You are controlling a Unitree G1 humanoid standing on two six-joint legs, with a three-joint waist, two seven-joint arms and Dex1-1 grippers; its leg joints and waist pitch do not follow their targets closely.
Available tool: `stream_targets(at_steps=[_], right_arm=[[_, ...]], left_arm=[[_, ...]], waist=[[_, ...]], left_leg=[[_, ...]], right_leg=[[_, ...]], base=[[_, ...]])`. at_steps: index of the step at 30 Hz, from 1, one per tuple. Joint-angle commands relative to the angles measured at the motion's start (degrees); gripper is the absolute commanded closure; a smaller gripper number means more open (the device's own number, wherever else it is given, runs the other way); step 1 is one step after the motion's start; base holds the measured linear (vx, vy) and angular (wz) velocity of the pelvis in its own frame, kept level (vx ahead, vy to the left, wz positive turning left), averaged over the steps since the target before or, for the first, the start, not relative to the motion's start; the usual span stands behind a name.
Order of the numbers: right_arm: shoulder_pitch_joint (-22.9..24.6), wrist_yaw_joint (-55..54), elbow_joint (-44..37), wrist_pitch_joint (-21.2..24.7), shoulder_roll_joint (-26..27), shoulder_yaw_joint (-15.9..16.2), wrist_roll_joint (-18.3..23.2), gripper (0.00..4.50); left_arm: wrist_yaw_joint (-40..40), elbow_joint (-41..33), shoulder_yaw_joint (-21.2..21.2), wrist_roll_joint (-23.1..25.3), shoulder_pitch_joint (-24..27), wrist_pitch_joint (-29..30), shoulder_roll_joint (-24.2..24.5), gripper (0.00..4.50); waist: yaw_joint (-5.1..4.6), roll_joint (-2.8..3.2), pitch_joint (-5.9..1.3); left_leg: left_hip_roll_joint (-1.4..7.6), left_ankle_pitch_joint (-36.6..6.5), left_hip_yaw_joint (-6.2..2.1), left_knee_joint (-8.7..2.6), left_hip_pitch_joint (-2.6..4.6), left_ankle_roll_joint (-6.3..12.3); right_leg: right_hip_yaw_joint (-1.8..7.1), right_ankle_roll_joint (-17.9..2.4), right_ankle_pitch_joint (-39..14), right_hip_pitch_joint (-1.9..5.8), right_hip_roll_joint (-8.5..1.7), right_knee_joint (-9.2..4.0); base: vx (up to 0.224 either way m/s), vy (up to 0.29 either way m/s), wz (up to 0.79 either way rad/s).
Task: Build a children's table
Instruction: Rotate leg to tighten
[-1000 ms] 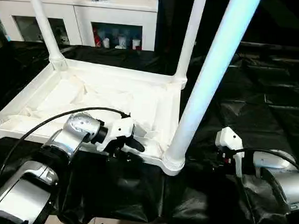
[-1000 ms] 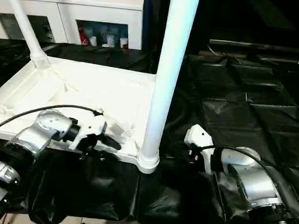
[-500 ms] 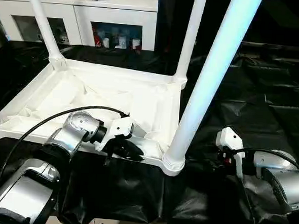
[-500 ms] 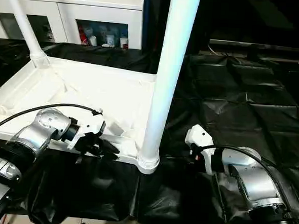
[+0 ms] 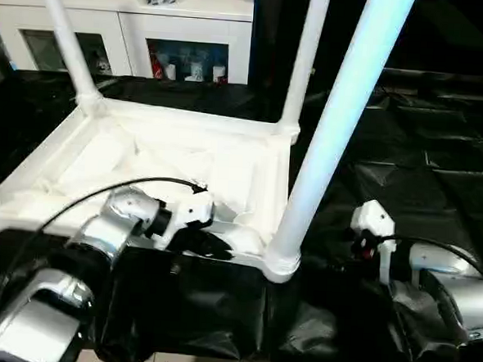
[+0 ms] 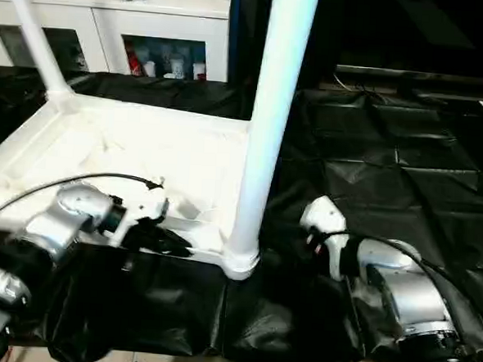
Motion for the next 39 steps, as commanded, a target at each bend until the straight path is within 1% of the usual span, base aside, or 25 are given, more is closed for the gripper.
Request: stream_targets(at_steps=[1, 2, 4, 5, 7, 8, 10, 12, 13, 14, 15, 17, 18, 21, 22, 25, 26, 28, 29, 30, 32, 34, 35, 37, 39], right_arm=[[-0.2, -0.9, 0.5, -1.5, 0.6, 0.0, -0.8, 0.43], [-0.3, -0.8, 0.7, -1.9, 0.7, 0.4, -1.2, 0.37], [-0.3, -0.6, 0.9, -2.3, 0.9, 1.1, -1.6, 0.30], [-0.2, -0.4, 0.9, -2.8, 1.0, 1.8, -2.0, 0.30], [-0.3, -0.5, 0.9, -4.0, 2.1, 3.1, -2.7, 0.30], [-0.5, -0.9, 1.2, -4.4, 2.5, 3.3, -3.0, 0.30], [-1.0, -1.9, 2.1, -5.4, 3.4, 3.6, -3.6, 0.30], [-1.7, -2.2, 2.5, -5.4, 4.5, 3.9, -3.4, 0.30], [-2.0, -2.3, 2.7, -5.5, 5.0, 4.0, -3.4, 0.30], [-2.4, -2.5, 3.1, -5.6, 5.5, 4.2, -3.5, 0.30], [-2.7, -2.8, 3.5, -6.0, 5.7, 4.3, -3.8, 0.30], [-3.3, -3.7, 4.6, -6.8, 6.2, 4.1, -4.3, 0.30], [-3.8, -4.2, 5.3, -7.3, 6.5, 3.8, -4.4, 0.30], [-4.3, -4.0, 5.9, -6.8, 6.9, 3.2, -3.6, 0.30], [-4.6, -3.5, 6.3, -6.8, 6.7, 3.2, -3.5, 0.57], [-4.8, -3.0, 7.0, -7.0, 6.6, 3.5, -3.8, 0.69], [-5.1, -2.8, 7.7, -7.4, 6.6, 3.7, -4.0, 0.91], [-5.3, -2.7, 8.3, -7.7, 6.6, 3.9, -4.1, 0.91], [-5.5, -2.8, 8.8, -7.9, 6.7, 4.0, -4.2, 1.10], [-5.7, -2.8, 9.1, -7.9, 6.8, 4.0, -4.2, 1.10], [-6.0, -3.0, 9.7, -8.0, 7.2, 4.0, -4.3, 1.35], [-6.3, -3.1, 10.3, -8.3, 7.5, 3.9, -4.3, 1.44], [-6.3, -3.2, 10.6, -8.5, 7.8, 4.0, -4.3, 1.63], [-6.3, -3.2, 11.0, -8.7, 8.2, 3.9, -4.2, 1.70], [-6.5, -4.9, 13.4, -9.6, 10.1, 3.2, -3.7, 1.73]], left_arm=[[2.3, 0.6, -0.3, 0.0, 3.2, 3.4, -0.7, 4.50], [3.0, -0.3, -0.7, 0.6, 3.7, 4.4, -0.6, 4.50], [4.3, -1.9, -0.9, 1.3, 4.2, 6.0, -0.8, 4.50], [5.5, -3.1, -0.9, 1.8, 4.5, 7.0, -1.1, 4.50], [7.9, -6.9, -1.0, 2.0, 5.4, 10.4, -2.2, 4.50], [8.1, -7.9, -1.1, 2.0, 5.6, 11.0, -2.4, 4.50], [8.3, -10.2, -1.3, 1.9, 6.3, 12.0, -2.8, 4.50], [9.4, -11.1, -1.5, 2.3, 6.4, 12.8, -3.3, 4.50], [10.1, -11.3, -1.6, 2.6, 6.4, 12.9, -3.5, 4.50], [10.5, -11.3, -1.7, 2.7, 6.3, 12.7, -3.8, 4.50], [10.7, -11.6, -1.7, 2.7, 6.3, 12.7, -4.0, 4.50], [10.7, -12.2, -1.7, 2.9, 6.4, 12.8, -4.0, 4.50], [10.6, -12.8, -1.8, 3.1, 6.5, 13.0, -3.8, 4.50], [10.4, -13.1, -1.7, 3.3, 6.5, 13.2, -3.4, 4.50], [10.3, -12.9, -1.6, 3.4, 6.3, 13.1, -3.0, 4.50], [10.1, -12.2, -1.5, 3.3, 5.9, 12.8, -2.7, 4.50], [10.0, -11.9, -1.4, 3.3, 5.6, 12.6, -2.5, 4.50], [9.8, -11.6, -1.4, 3.3, 5.4, 12.5, -2.3, 4.50], [9.7, -11.4, -1.3, 3.4, 5.2, 12.4, -2.2, 4.50], [9.6, -11.3, -1.3, 3.4, 5.1, 12.4, -2.0, 4.50], [9.4, -11.2, -1.3, 3.5, 5.0, 12.3, -1.9, 4.50], [9.3, -11.1, -1.3, 3.5, 5.0, 12.3, -1.7, 4.50], [9.3, -11.2, -1.3, 3.5, 4.9, 12.3, -1.7, 4.50], [9.4, -11.1, -1.2, 3.5, 4.9, 12.3, -1.6, 4.50], [11.3, -10.1, -0.5, 3.7, 4.5, 12.6, -1.9, 4.50]], waist=[[0.02, -1.42, -2.88], [-0.07, -1.43, -2.95], [-0.39, -1.24, -2.89], [-0.51, -1.42, -2.90], [-0.69, -1.22, -2.82], [-0.87, -1.38, -2.81], [-1.12, -1.30, -2.82], [-1.04, -1.49, -2.82], [-1.03, -1.45, -2.86], [-1.02, -1.40, -2.94], [-1.02, -1.48, -2.96], [-1.05, -1.38, -2.98], [-1.08, -1.47, -3.00], [-1.04, -1.35, -3.04], [-1.13, -1.58, -3.08], [-1.07, -1.47, -3.04], [-1.07, -1.54, -3.04], [-1.11, -1.50, -2.97], [-1.14, -1.57, -2.94], [-1.18, -1.60, -2.87], [-1.19, -1.54, -2.79], [-1.25, -1.56, -2.75], [-1.38, -1.79, -2.71], [-1.43, -1.70, -2.66], [-1.65, -1.79, -2.55]], left_leg=[[1.11, -18.1, -0.87, -4.33, 0.41, 1.22], [1.17, -18.0, -0.88, -4.31, 0.40, 1.23], [1.10, -18.2, -0.88, -4.27, 0.49, 1.45], [1.15, -18.2, -0.94, -4.29, 0.44, 1.58], [1.16, -18.7, -1.00, -4.32, 0.44, 1.59], [1.23, -19.0, -1.06, -4.38, 0.43, 1.52], [1.19, -19.9, -1.13, -4.45, 0.55, 1.34], [1.08, -20.2, -1.03, -4.47, 0.66, 1.59], [1.09, -20.2, -1.07, -4.50, 0.62, 1.64], [1.08, -19.8, -1.12, -4.57, 0.43, 1.71], [1.12, -19.7, -1.13, -4.62, 0.38, 1.76], [1.16, -19.8, -1.12, -4.65, 0.42, 1.64], [1.12, -19.7, -1.10, -4.64, 0.35, 1.57], [1.16, -19.3, -1.06, -4.66, 0.32, 1.78], [1.13, -18.9, -1.04, -4.68, 0.17, 1.87], [1.08, -18.9, -0.96, -4.64, 0.20, 1.98], [1.08, -19.0, -0.95, -4.61, 0.25, 2.01], [1.09, -19.4, -0.98, -4.64, 0.29, 1.91], [1.07, -19.7, -1.01, -4.65, 0.29, 1.82], [1.06, -20.1, -1.05, -4.67, 0.33, 1.70], [1.10, -21.1, -1.14, -4.75, 0.47, 1.33], [1.10, -21.5, -1.20, -4.79, 0.44, 1.19], [1.10, -21.8, -1.26, -4.83, 0.40, 1.06], [1.14, -22.4, -1.30, -4.83, 0.58, 0.86], [1.03, -23.1, -1.39, -4.87, 0.48, 0.74]], right_leg=[[1.56, -10.0, -24.9, 2.11, -2.80, -5.43], [1.60, -9.7, -25.3, 2.07, -2.91, -5.44], [1.57, -9.0, -27.3, 1.84, -2.88, -5.75], [1.56, -8.5, -28.1, 1.83, -2.87, -5.75], [1.51, -8.1, -29.4, 1.67, -2.88, -5.97], [1.46, -7.9, -29.8, 1.58, -2.85, -5.98], [1.40, -7.6, -30.6, 1.33, -2.81, -6.19], [1.45, -7.4, -30.2, 1.20, -2.62, -6.31], [1.44, -7.3, -30.0, 1.28, -2.66, -6.24], [1.43, -7.3, -29.5, 1.41, -2.73, -6.17], [1.41, -7.4, -28.8, 1.40, -2.71, -6.10], [1.45, -7.6, -28.1, 1.34, -2.75, -6.05], [1.45, -7.8, -27.7, 1.41, -2.76, -6.00], [1.55, -8.0, -26.3, 1.48, -2.74, -5.91], [1.52, -8.2, -25.3, 1.61, -2.67, -5.76], [1.54, -8.6, -24.8, 1.59, -2.69, -5.77], [1.54, -8.5, -25.5, 1.56, -2.77, -5.84], [1.50, -8.4, -26.4, 1.49, -2.79, -5.93], [1.49, -8.1, -27.3, 1.48, -2.81, -6.00], [1.46, -7.8, -28.4, 1.39, -2.83, -6.13], [1.47, -7.2, -30.0, 1.24, -2.87, -6.31], [1.44, -7.1, -30.6, 1.18, -2.90, -6.37], [1.39, -6.9, -31.2, 1.20, -2.91, -6.43], [1.40, -6.6, -32.0, 1.00, -2.96, -6.56], [1.32, -6.4, -33.0, 0.97, -2.95, -6.67]], base=[[0.000, 0.000, 0.00], [0.000, 0.000, 0.00], [0.000, 0.000, 0.00], [0.000, 0.000, 0.00], [0.000, 0.000, 0.00], [0.000, 0.000, 0.00], [0.000, 0.000, 0.00], [0.000, 0.000, 0.00], [0.000, 0.000, 0.00], [0.000, 0.000, 0.00], [0.000, 0.000, 0.00], [0.000, 0.000, 0.00], [0.000, 0.000, 0.00], [0.000, 0.000, 0.00], [0.000, 0.000, 0.00], [0.000, 0.000, 0.00], [0.000, 0.000, 0.00], [0.000, 0.000, 0.00], [0.000, 0.000, 0.00], [0.000, 0.000, 0.00], [0.000, 0.000, 0.00], [0.000, 0.000, 0.00], [0.000, 0.000, 0.00], [0.000, 0.000, 0.00], [0.000, 0.000, 0.00]])
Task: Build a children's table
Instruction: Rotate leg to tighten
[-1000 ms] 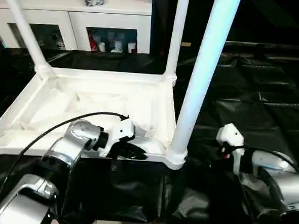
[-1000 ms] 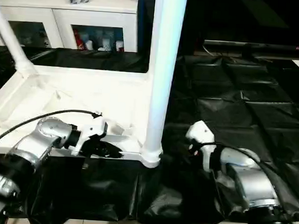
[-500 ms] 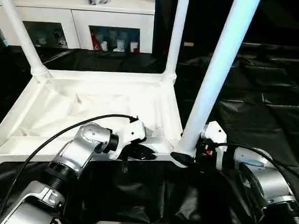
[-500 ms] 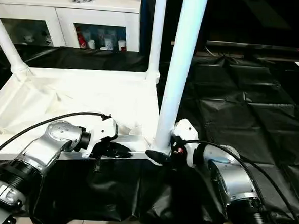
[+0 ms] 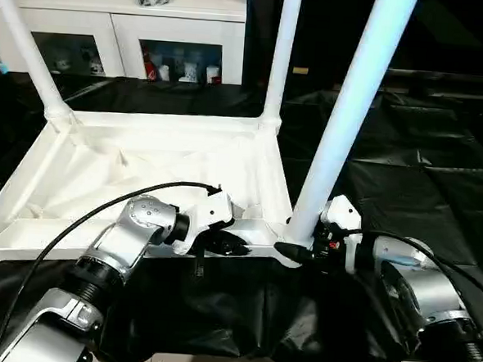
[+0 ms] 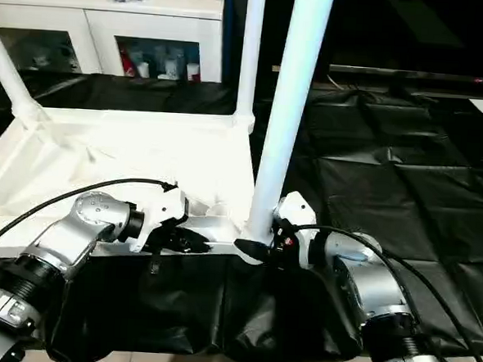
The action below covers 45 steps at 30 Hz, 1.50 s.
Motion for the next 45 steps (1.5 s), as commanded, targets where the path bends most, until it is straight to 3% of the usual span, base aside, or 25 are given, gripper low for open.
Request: stream_targets(at_steps=[1, 4, 5, 6, 8, 9, 11, 12, 14, 18, 19, 21, 22, 25, 26, 28, 29, 30, 33, 36, 40, 42, 45], right_arm=[[-0.9, -1.7, 2.0, -0.3, 1.0, -0.6, -0.3, 1.73], [-1.1, -3.6, 3.4, -1.0, 2.4, -1.2, -0.3, 1.75], [-2.2, -10.4, 7.1, -1.2, 5.6, -3.0, -0.8, 1.75], [-2.2, -10.4, 7.1, -1.2, 5.6, -3.0, -0.8, 1.76], [-4.5, -20.2, 12.5, -2.1, 10.5, -4.9, -1.6, 1.76], [-5.6, -24.0, 14.5, -2.4, 12.7, -5.3, -2.1, 1.76], [-6.2, -25.6, 15.4, -2.6, 13.6, -5.5, -2.4, 1.76], [-7.2, -29.0, 16.6, -2.6, 15.1, -5.4, -3.4, 1.76], [-10.0, -35.7, 19.2, -2.6, 18.8, -4.8, -5.4, 1.76], [-10.8, -32.3, 18.5, -4.5, 21.8, -3.0, -5.6, 1.76], [-10.8, -31.6, 18.3, -5.1, 21.8, -2.7, -5.8, 1.42], [-10.0, -27.8, 16.7, -6.0, 20.6, -2.2, -5.3, 1.07], [-9.8, -26.8, 16.2, -5.8, 20.2, -2.4, -4.8, 1.07], [-8.5, -22.1, 12.9, -5.8, 16.9, -1.4, -4.8, 0.85], [-7.7, -19.1, 11.2, -5.8, 15.1, -0.5, -4.8, 0.65], [-6.1, -13.8, 8.1, -5.8, 11.8, 0.9, -4.5, 0.62], [-5.2, -10.4, 6.3, -5.4, 9.8, 1.7, -4.0, 0.62], [-4.5, -8.1, 5.0, -5.2, 8.5, 2.1, -3.5, 0.62], [-3.5, -3.3, 2.9, -4.2, 5.8, 2.5, -2.1, 0.62], [-2.5, 2.5, 1.2, -3.2, 2.9, 2.8, -1.4, 0.62], [-1.9, 8.3, -0.6, -1.6, -0.9, 3.6, -0.4, 0.62], [-2.0, 9.3, -0.8, -0.9, -1.3, 3.7, 0.0, 0.97], [-2.3, 10.7, -0.7, -0.5, -1.8, 4.0, -0.2, 1.10]], left_arm=[[1.9, 2.7, -0.1, 1.2, 0.5, 1.1, 0.0, 4.50], [3.5, 3.2, 0.4, 1.3, 0.0, 1.5, -0.6, 4.50], [7.2, 4.0, 1.3, 1.4, -1.0, 2.6, -2.4, 4.50], [7.2, 4.0, 1.3, 1.4, -1.0, 2.6, -2.4, 4.50], [14.0, 5.5, 2.8, 1.5, -2.9, 4.6, -6.5, 4.50], [16.7, 6.2, 3.1, 1.6, -3.9, 5.2, -8.5, 4.50], [17.7, 6.6, 3.2, 1.7, -4.4, 5.3, -9.3, 4.50], [19.1, 6.9, 3.3, 1.8, -5.0, 5.6, -10.7, 4.50], [21.3, 7.2, 3.0, 1.9, -6.2, 5.3, -13.7, 4.50], [20.2, 6.5, 1.1, 3.1, -6.2, 3.2, -14.7, 4.50], [19.8, 6.3, 0.8, 3.4, -6.1, 2.9, -14.5, 4.50], [16.1, 4.9, -0.5, 3.5, -4.6, 1.1, -12.3, 4.50], [15.0, 4.4, -0.7, 3.3, -4.2, 0.7, -11.6, 4.50], [9.8, 2.2, -0.6, 1.7, -2.2, -0.2, -8.9, 4.50], [7.5, 1.2, -0.6, 1.0, -1.4, -0.9, -7.8, 4.50], [3.9, -0.1, -0.5, -0.2, -0.3, -1.5, -5.8, 4.50], [1.7, -0.7, -0.4, -0.8, 0.3, -1.9, -4.6, 4.50], [0.6, -1.0, -0.4, -1.0, 0.6, -2.0, -3.8, 4.50], [-1.6, -1.2, -0.3, -1.3, 0.9, -2.8, -2.2, 4.50], [-4.8, -1.5, -0.1, -2.1, 1.2, -3.4, -0.4, 4.50], [-9.9, -2.5, 0.3, -3.1, 1.4, -3.3, 2.1, 4.50], [-11.0, -2.7, 0.3, -3.5, 1.4, -3.0, 2.7, 4.50], [-12.9, -2.6, -0.1, -3.9, 1.2, -2.8, 3.7, 4.50]], waist=[[-0.05, -0.71, -2.62], [-0.52, -0.80, -2.54], [-0.75, -0.67, -2.56], [-1.04, -0.64, -2.58], [-1.57, -0.54, -2.67], [-1.75, -0.54, -2.64], [-1.93, -0.62, -2.73], [-1.95, -0.54, -2.79], [-2.43, -0.54, -2.71], [-2.39, -0.76, -2.84], [-2.36, -0.75, -2.84], [-2.09, -1.18, -2.98], [-2.09, -0.98, -3.04], [-1.82, -1.26, -3.09], [-1.50, -1.33, -3.29], [-1.36, -1.23, -3.29], [-1.12, -1.29, -3.47], [-1.03, -1.28, -3.43], [-0.56, -1.19, -3.57], [-0.31, -1.20, -3.70], [0.25, -1.08, -3.50], [0.40, -1.06, -3.36], [0.69, -1.07, -3.34]], left_leg=[[1.33, -23.4, -1.31, -4.68, 0.70, 0.51], [1.28, -24.7, -1.58, -4.74, 0.74, 0.16], [1.36, -24.7, -1.57, -4.82, 0.76, 0.05], [1.22, -24.7, -1.76, -4.84, 0.65, -0.48], [1.31, -24.5, -2.01, -5.21, 0.25, -1.12], [1.25, -25.4, -2.02, -5.22, 0.44, -1.41], [1.10, -26.3, -2.15, -5.19, 0.80, -1.19], [1.09, -26.1, -2.27, -5.33, 0.74, -0.72], [0.96, -26.7, -2.13, -5.29, 0.77, -0.64], [0.95, -26.0, -1.97, -5.20, 0.63, 0.42], [0.97, -25.5, -1.93, -5.20, 0.64, 0.60], [1.00, -23.3, -1.70, -5.13, 0.43, 1.51], [1.08, -21.8, -1.69, -5.21, 0.05, 1.88], [1.17, -19.7, -1.46, -5.13, 0.09, 2.77], [1.32, -17.3, -1.33, -4.98, 0.10, 3.58], [1.49, -16.3, -1.13, -4.89, 0.18, 3.99], [1.45, -14.4, -1.00, -4.69, 0.04, 4.75], [1.44, -13.8, -0.97, -4.73, -0.10, 5.01], [1.49, -12.1, -0.86, -4.48, 0.09, 5.37], [1.37, -9.3, -0.71, -4.19, 0.00, 6.34], [1.68, -11.2, -0.55, -4.32, 0.28, 5.90], [1.79, -13.1, -0.49, -4.47, 0.48, 4.71], [1.90, -14.2, -0.33, -4.50, 0.69, 3.50]], right_leg=[[1.46, -6.5, -33.4, 0.87, -2.68, -6.48], [1.19, -5.8, -35.7, 0.91, -2.70, -6.74], [1.23, -6.0, -35.5, 0.75, -2.80, -6.73], [0.93, -6.3, -35.4, 0.93, -2.78, -6.75], [0.64, -6.2, -34.4, 1.35, -2.78, -6.56], [0.59, -6.3, -34.1, 1.16, -2.72, -6.70], [0.58, -6.9, -33.0, 1.08, -2.70, -6.90], [0.59, -7.3, -31.6, 1.30, -2.70, -6.94], [0.71, -8.2, -30.0, 1.00, -2.55, -6.92], [0.99, -8.1, -29.4, 1.17, -2.74, -7.05], [1.05, -8.3, -28.7, 1.18, -2.72, -6.97], [1.22, -9.1, -26.5, 1.45, -2.80, -6.69], [1.30, -9.4, -25.0, 1.79, -2.87, -6.39], [1.36, -9.9, -23.3, 1.97, -2.87, -6.22], [1.41, -10.5, -21.2, 2.10, -2.89, -5.93], [1.52, -11.1, -19.4, 1.97, -2.80, -5.77], [1.48, -12.2, -15.5, 2.32, -2.59, -5.15], [1.47, -12.3, -14.9, 2.40, -2.61, -5.09], [1.52, -13.2, -12.7, 2.36, -2.50, -4.69], [1.42, -15.2, -7.0, 2.71, -2.30, -3.97], [1.33, -15.0, -10.2, 2.54, -2.30, -4.15], [1.42, -14.4, -13.3, 2.30, -2.36, -4.45], [1.55, -13.7, -15.3, 2.03, -2.44, -4.55]], base=[[0.000, 0.000, 0.00], [0.000, 0.000, 0.00], [0.000, 0.000, 0.00], [0.000, 0.000, 0.00], [0.000, 0.000, 0.00], [0.000, 0.000, 0.00], [0.000, 0.000, 0.00], [0.000, 0.000, 0.00], [0.000, 0.000, 0.00], [0.000, 0.000, 0.00], [0.000, 0.000, 0.00], [0.000, 0.000, 0.00], [0.000, 0.000, 0.00], [0.000, 0.000, 0.00], [0.000, 0.000, 0.00], [0.000, 0.000, 0.00], [0.055, -0.026, 0.05], [0.000, 0.000, 0.00], [0.000, 0.000, 0.00], [0.000, 0.000, 0.00], [0.000, 0.000, 0.00], [0.000, 0.000, 0.00], [0.000, 0.000, 0.00]])
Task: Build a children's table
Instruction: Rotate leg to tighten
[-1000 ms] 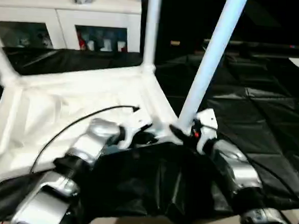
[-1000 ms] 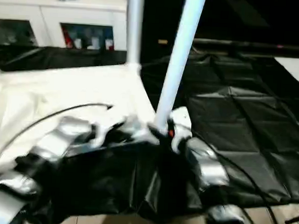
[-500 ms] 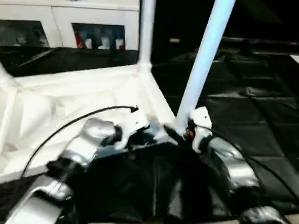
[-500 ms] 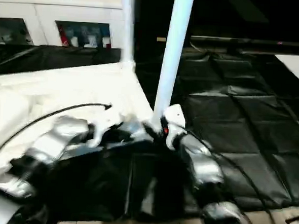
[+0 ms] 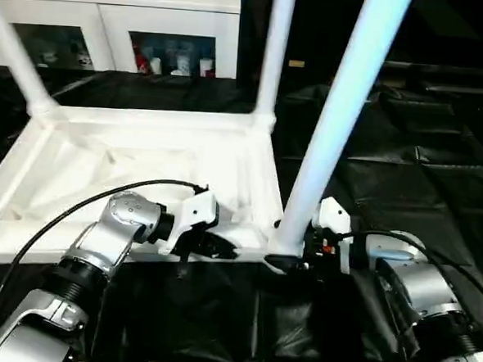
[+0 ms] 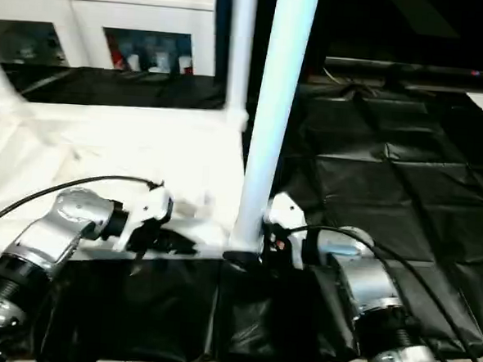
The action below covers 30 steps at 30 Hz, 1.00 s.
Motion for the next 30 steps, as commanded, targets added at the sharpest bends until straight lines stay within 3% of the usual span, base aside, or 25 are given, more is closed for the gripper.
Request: stream_targets(at_steps=[1, 6, 7, 10, 12, 16, 17, 20, 21, 26, 28, 30], right_arm=[[-0.5, 0.6, -0.1, 0.8, -0.4, 0.6, -0.4, 1.35], [-0.5, 1.1, -0.3, 1.2, 0.0, 0.9, -0.3, 1.69], [-0.2, 1.3, -0.5, 1.5, 0.3, 1.1, 0.1, 1.71], [0.1, 1.2, -0.5, 1.7, 0.7, 1.0, 0.4, 1.74], [0.3, -4.2, 1.3, 1.6, 3.7, -1.1, 0.7, 1.75], [-0.6, -12.1, 4.4, 0.7, 6.6, -2.9, -0.8, 1.76], [-1.7, -21.5, 8.2, 0.7, 10.4, -5.1, -1.8, 1.76], [-2.5, -30.0, 11.2, 1.3, 15.3, -7.3, -1.3, 1.76], [-3.0, -34.0, 12.3, 1.5, 17.9, -7.4, -1.9, 1.76], [-3.3, -34.6, 12.4, -0.7, 21.1, -5.7, -3.6, 1.76], [-3.6, -34.5, 12.5, -1.6, 21.9, -6.1, -3.4, 1.20], [-3.6, -33.7, 12.3, -1.6, 21.9, -6.4, -3.0, 1.06]], left_arm=[[-2.7, -1.0, -1.5, -1.0, 0.1, -0.2, -0.2, 4.50], [-2.7, -0.9, -1.2, -1.0, 0.1, -0.2, -0.3, 4.50], [-1.8, -0.7, -0.8, -0.8, 0.2, -0.3, -0.6, 4.50], [-1.0, -0.5, -0.6, -0.8, 0.2, -0.1, -0.8, 4.50], [6.8, 2.1, 0.9, 0.6, -1.2, 0.3, -3.5, 4.50], [12.0, 3.4, 1.7, 1.7, -2.3, 0.9, -5.4, 4.50], [16.1, 3.6, 2.5, 1.7, -3.3, 3.1, -8.1, 4.50], [19.8, 3.6, 2.3, 2.5, -4.2, 4.6, -11.2, 4.50], [21.2, 3.3, 1.8, 2.8, -4.4, 5.1, -12.7, 4.50], [21.7, 2.3, 1.0, 2.6, -4.3, 5.9, -15.1, 4.50], [21.3, 1.7, 0.5, 2.8, -4.0, 5.9, -15.3, 4.50], [21.1, 1.6, 0.4, 2.8, -3.9, 6.0, -15.2, 4.50]], waist=[[0.09, -0.68, -3.51], [0.19, -0.89, -3.58], [0.18, -1.16, -3.61], [0.27, -1.07, -3.56], [0.16, -1.18, -3.55], [-0.14, -1.25, -3.39], [-0.58, -1.32, -3.32], [-1.34, -1.07, -3.32], [-1.37, -1.07, -3.29], [-1.42, -0.81, -3.41], [-1.47, -0.78, -3.45], [-1.44, -0.79, -3.49]], left_leg=[[1.96, -14.2, -0.41, -3.82, 0.71, 3.08], [1.82, -13.4, -0.42, -3.68, 0.61, 2.85], [1.81, -13.2, -0.40, -3.65, 0.55, 2.95], [1.78, -13.2, -0.43, -3.61, 0.53, 2.93], [1.74, -13.5, -0.41, -3.58, 0.49, 2.67], [1.60, -15.2, -0.70, -3.74, 0.49, 1.15], [1.47, -15.8, -0.80, -3.85, 0.40, 0.52], [1.36, -17.3, -0.97, -3.83, 0.52, -0.08], [1.36, -17.4, -1.03, -3.86, 0.55, -0.14], [1.28, -18.1, -0.92, -3.86, 0.52, 0.54], [1.29, -18.4, -0.95, -3.93, 0.42, 0.71], [1.32, -18.6, -0.96, -3.94, 0.50, 0.91]], right_leg=[[1.78, -13.2, -16.2, 2.42, -2.36, -3.45], [1.84, -12.6, -15.9, 2.48, -2.40, -3.33], [1.82, -12.6, -15.7, 2.53, -2.38, -3.30], [1.83, -12.4, -16.4, 2.47, -2.40, -3.30], [1.89, -12.1, -17.2, 2.34, -2.43, -3.41], [1.82, -10.5, -21.9, 2.19, -2.53, -3.87], [1.73, -9.8, -23.7, 2.13, -2.50, -3.99], [1.70, -8.6, -27.0, 1.90, -2.58, -4.52], [1.66, -8.5, -27.2, 1.86, -2.57, -4.59], [1.72, -8.7, -24.8, 1.81, -2.31, -4.60], [1.67, -8.9, -24.1, 1.91, -2.27, -4.52], [1.71, -9.1, -24.0, 1.89, -2.32, -4.50]], base=[[0.000, 0.000, 0.00], [0.000, 0.000, 0.00], [0.000, 0.000, 0.00], [0.000, 0.000, 0.00], [0.000, 0.000, 0.00], [0.000, 0.000, 0.00], [0.000, 0.000, 0.00], [0.000, 0.000, 0.00], [0.000, 0.000, 0.00], [0.000, 0.000, 0.00], [0.000, 0.000, 0.00], [0.000, 0.000, 0.00]])
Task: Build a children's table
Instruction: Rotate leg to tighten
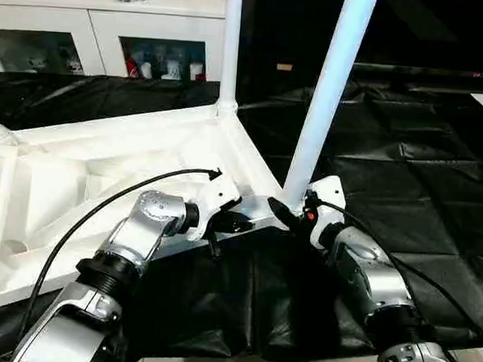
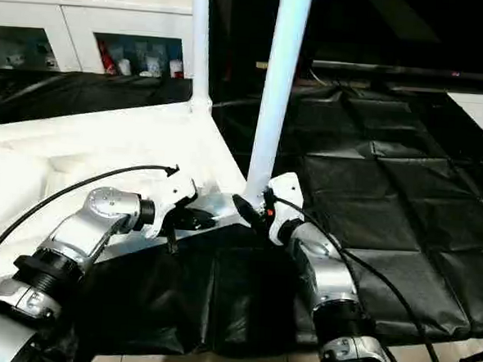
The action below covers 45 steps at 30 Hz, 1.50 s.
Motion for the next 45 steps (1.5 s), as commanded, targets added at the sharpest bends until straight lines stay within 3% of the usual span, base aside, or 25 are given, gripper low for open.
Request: stream_targets(at_steps=[1, 3, 8, 14, 19, 21, 22, 24, 26, 33, 37, 40, 41, 44, 45], right_arm=[[-0.6, 4.1, 0.7, 0.4, 4.2, 4.8, 0.8, 0.89], [-0.3, 6.5, -0.3, -0.2, 2.4, 5.7, 0.3, 0.69], [0.0, 16.0, -1.7, -2.3, -3.9, 7.2, -0.7, 0.69], [1.6, 28.5, -6.2, -0.4, -9.4, 8.6, 2.3, 0.69], [3.1, 35.8, -9.5, 1.4, -13.8, 8.8, 4.9, 0.69], [3.4, 37.6, -10.0, 1.7, -14.9, 9.2, 5.0, 0.95], [3.6, 38.6, -10.3, 1.9, -15.4, 9.3, 5.0, 1.02], [3.7, 39.3, -10.5, 2.2, -15.8, 9.3, 5.1, 1.05], [3.9, 40.3, -11.1, 3.1, -16.2, 9.3, 5.3, 1.37], [4.6, 40.0, -11.9, 3.9, -15.9, 10.2, 5.6, 1.74], [3.0, 26.9, -6.2, 2.1, -10.2, 6.7, 3.3, 1.77], [2.1, 19.8, -3.3, 0.7, -6.8, 4.8, 2.7, 1.78], [1.2, 12.5, -1.2, 1.8, -3.5, 2.9, 2.8, 1.78], [0.7, 7.7, 0.0, 1.5, -0.5, 2.1, 2.9, 1.78], [0.5, 5.7, 0.4, 1.2, 0.6, 2.1, 2.4, 1.78]], left_arm=[[-0.8, -2.8, -2.1, -2.1, -0.1, -0.9, -4.5, 4.50], [-2.3, -3.2, -2.1, -2.3, 0.4, -1.7, -3.2, 4.50], [-7.6, -4.0, -0.9, -3.9, 1.8, -4.7, 1.2, 4.50], [-14.5, -6.0, -1.4, -5.4, 3.2, -5.1, 4.9, 4.50], [-21.3, -6.7, -2.3, -6.7, 4.0, -5.4, 8.1, 4.50], [-22.5, -6.6, -2.4, -6.8, 4.1, -5.7, 8.6, 4.50], [-23.2, -6.4, -2.5, -6.8, 4.0, -5.9, 8.9, 4.50], [-23.6, -6.2, -2.7, -6.8, 4.0, -6.0, 9.2, 4.50], [-24.6, -5.9, -2.9, -6.6, 3.8, -6.3, 9.4, 4.50], [-22.2, -5.1, -2.4, -6.3, 3.4, -6.3, 8.6, 4.50], [-14.3, -3.7, -0.5, -5.2, 2.1, -4.8, 5.4, 4.50], [-10.1, -3.2, 0.3, -4.8, 1.3, -3.8, 3.3, 4.50], [-6.9, -2.9, 0.5, -4.3, 0.8, -3.2, 1.3, 4.50], [-3.5, -2.3, 0.6, -3.8, 0.1, -2.2, -1.0, 4.50], [-1.8, -1.7, 0.5, -3.5, -0.3, -2.1, -2.0, 4.50]], waist=[[0.22, -0.43, -3.28], [0.33, -0.41, -3.42], [0.57, -0.48, -3.53], [0.95, -0.49, -3.43], [1.58, -0.73, -3.31], [2.02, -0.61, -3.32], [2.07, -1.02, -3.29], [2.23, -0.94, -3.28], [2.28, -1.03, -3.30], [2.66, -1.18, -3.36], [2.44, -1.26, -3.24], [1.47, -1.36, -3.23], [1.46, -0.96, -3.25], [0.87, -1.23, -3.32], [0.87, -0.73, -3.31]], left_leg=[[1.35, -18.4, -0.91, -4.36, 0.48, 0.96], [1.44, -17.6, -0.88, -4.35, 0.37, 1.13], [1.42, -14.9, -0.64, -4.02, 0.09, 3.03], [1.67, -14.1, -0.55, -4.07, 0.22, 3.98], [1.89, -15.3, -0.51, -4.17, 0.42, 3.19], [1.99, -15.3, -0.42, -4.17, 0.52, 2.85], [2.00, -15.5, -0.34, -4.17, 0.58, 2.72], [1.96, -15.3, -0.39, -4.14, 0.55, 2.54], [1.94, -15.1, -0.38, -4.12, 0.55, 2.45], [1.92, -14.2, -0.44, -4.10, 0.54, 2.24], [1.73, -15.0, -0.48, -4.14, 0.52, 1.56], [1.61, -16.8, -0.80, -4.36, 0.55, -0.23], [1.60, -16.9, -0.86, -4.35, 0.63, -0.30], [1.43, -17.2, -0.85, -4.32, 0.55, -0.28], [1.49, -16.8, -0.88, -4.33, 0.52, -0.11]], right_leg=[[1.59, -9.4, -23.5, 1.98, -2.32, -5.01], [1.62, -10.2, -20.9, 2.20, -2.30, -4.67], [1.58, -12.0, -15.6, 2.65, -2.29, -4.11], [1.55, -12.8, -14.6, 2.66, -2.15, -3.89], [1.55, -12.7, -16.6, 2.53, -2.24, -3.86], [1.60, -12.7, -16.8, 2.38, -2.30, -3.86], [1.60, -12.7, -17.0, 2.29, -2.26, -3.85], [1.68, -12.4, -17.7, 2.31, -2.42, -3.86], [1.71, -12.1, -18.2, 2.30, -2.47, -3.93], [1.69, -11.6, -18.1, 2.31, -2.53, -3.87], [1.70, -11.0, -20.3, 2.13, -2.60, -4.20], [1.54, -9.5, -24.0, 2.05, -2.64, -4.54], [1.59, -9.5, -24.1, 2.02, -2.68, -4.55], [1.52, -9.1, -24.8, 2.00, -2.60, -4.81], [1.57, -9.3, -23.7, 2.02, -2.56, -4.72]], base=[[0.000, 0.000, 0.00], [0.000, 0.000, 0.00], [0.000, 0.000, 0.00], [0.000, 0.000, 0.00], [0.000, 0.000, 0.00], [0.000, 0.000, 0.00], [0.000, 0.000, 0.00], [0.000, 0.000, 0.00], [0.000, 0.000, 0.00], [0.000, 0.000, 0.00], [0.000, 0.000, 0.00], [0.000, 0.000, 0.00], [0.000, 0.000, 0.00], [0.000, 0.000, 0.00], [0.000, 0.000, 0.00]])
